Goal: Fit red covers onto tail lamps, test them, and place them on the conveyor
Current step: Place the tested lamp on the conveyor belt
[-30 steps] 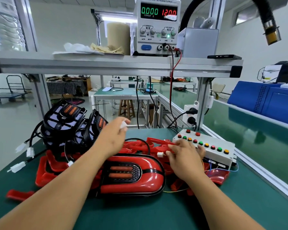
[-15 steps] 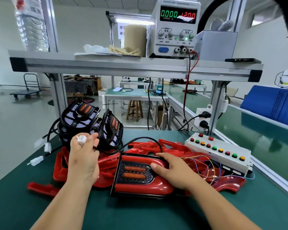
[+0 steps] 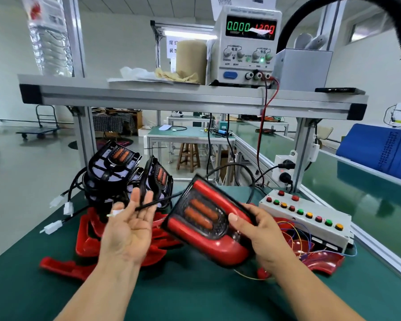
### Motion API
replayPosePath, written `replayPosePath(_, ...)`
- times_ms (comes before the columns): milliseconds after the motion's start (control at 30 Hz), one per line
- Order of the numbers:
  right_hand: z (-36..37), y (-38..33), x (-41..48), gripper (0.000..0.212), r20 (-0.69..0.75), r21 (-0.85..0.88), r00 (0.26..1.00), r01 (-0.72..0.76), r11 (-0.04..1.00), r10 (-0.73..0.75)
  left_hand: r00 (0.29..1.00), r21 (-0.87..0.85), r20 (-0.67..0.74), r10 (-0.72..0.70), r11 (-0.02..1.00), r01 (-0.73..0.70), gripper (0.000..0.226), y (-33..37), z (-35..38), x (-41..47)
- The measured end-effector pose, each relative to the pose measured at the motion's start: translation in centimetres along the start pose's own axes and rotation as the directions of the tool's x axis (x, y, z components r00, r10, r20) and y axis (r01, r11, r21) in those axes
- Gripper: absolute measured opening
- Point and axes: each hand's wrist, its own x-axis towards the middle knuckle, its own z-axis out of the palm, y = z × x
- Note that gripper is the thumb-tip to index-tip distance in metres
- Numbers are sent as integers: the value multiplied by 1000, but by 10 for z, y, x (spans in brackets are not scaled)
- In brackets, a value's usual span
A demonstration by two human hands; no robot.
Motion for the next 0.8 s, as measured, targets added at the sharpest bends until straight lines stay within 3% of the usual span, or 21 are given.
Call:
replayPosePath(33,3,0,1,36,-33,116,999,-5,993,9,998,36,-1,-62,997,62,24,-9,0,-5)
replayPosePath(100,11,2,1,38,-70,277,996,-31,960,53,987,87,17,-157,984,155,29,-28,0,-15)
replayPosePath(200,27,4,0,42,-93,384,991,-49,922,92,963,156,101,-249,960,231,14,-50,1,-26)
replayPosePath(233,32,5,-1,46,-102,387,991,-44,921,90,955,186,123,-268,952,243,6,-53,5,-32)
replayPosePath(300,41,8,-4,49,-109,381,991,-34,924,81,955,274,141,-262,937,217,44,-59,6,-37)
replayPosePath(433,47,13,-6,52,-50,345,998,-22,938,42,966,380,171,-192,918,115,62,-64,7,-38)
replayPosePath(633,39,9,1,50,12,259,1000,0,966,-3,965,345,167,-203,929,136,53,-55,13,-32)
replayPosePath(700,29,6,6,43,-153,233,988,43,971,-7,962,300,147,-232,937,180,47,-50,13,-30)
replayPosePath(733,21,6,9,29,-291,150,956,68,986,-21,958,286,151,-244,938,194,46,-46,13,-29)
replayPosePath(767,11,6,11,14,-411,12,910,69,998,-58,954,277,162,-252,940,201,45,-42,12,-29)
replayPosePath(800,3,5,13,12,-478,-161,871,44,986,-117,951,268,176,-256,942,204,45,-38,10,-29)
